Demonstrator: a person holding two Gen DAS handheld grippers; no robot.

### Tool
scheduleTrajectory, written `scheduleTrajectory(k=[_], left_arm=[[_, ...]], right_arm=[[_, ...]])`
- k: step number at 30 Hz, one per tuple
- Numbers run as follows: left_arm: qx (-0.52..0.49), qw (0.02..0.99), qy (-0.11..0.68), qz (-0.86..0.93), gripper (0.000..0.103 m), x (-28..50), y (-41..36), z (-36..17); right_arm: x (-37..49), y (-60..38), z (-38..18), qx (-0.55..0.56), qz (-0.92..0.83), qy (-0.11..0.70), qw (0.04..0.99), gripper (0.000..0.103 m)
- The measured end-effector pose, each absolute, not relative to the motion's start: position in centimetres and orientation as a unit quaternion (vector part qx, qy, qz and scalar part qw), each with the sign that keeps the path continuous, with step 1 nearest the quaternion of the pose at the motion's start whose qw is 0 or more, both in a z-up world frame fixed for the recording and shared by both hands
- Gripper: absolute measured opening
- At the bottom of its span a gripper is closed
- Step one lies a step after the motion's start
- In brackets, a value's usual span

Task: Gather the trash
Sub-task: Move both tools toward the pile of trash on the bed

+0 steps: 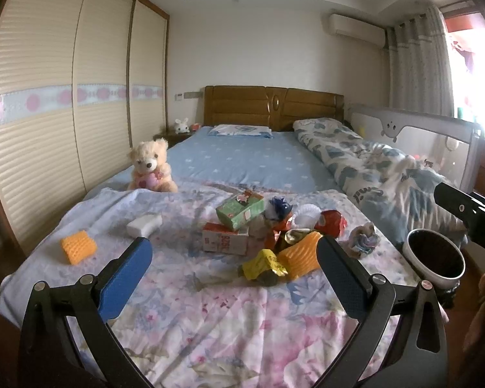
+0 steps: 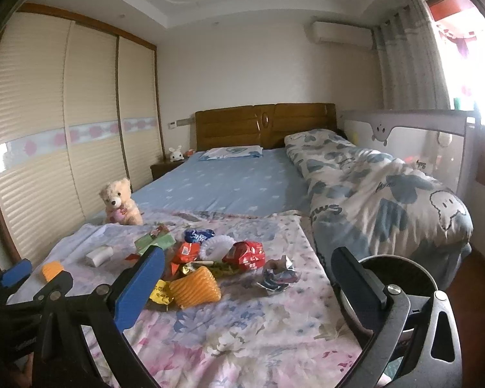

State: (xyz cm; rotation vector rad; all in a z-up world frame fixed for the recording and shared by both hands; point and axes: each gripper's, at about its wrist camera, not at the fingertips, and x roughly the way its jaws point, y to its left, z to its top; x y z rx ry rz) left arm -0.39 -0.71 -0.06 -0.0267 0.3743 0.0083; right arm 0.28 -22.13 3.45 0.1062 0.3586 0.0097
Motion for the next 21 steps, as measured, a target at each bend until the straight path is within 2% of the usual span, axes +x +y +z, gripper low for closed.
scheduleTrajectory(k=[21], left_arm=[[-0.011,0.982,0.187,0.004,0.103,-0.37,-0.70,-0.07]], right_arm=[[0.56,-22.42,2.54,0.071,0.019,0.195,0.978,0.103]])
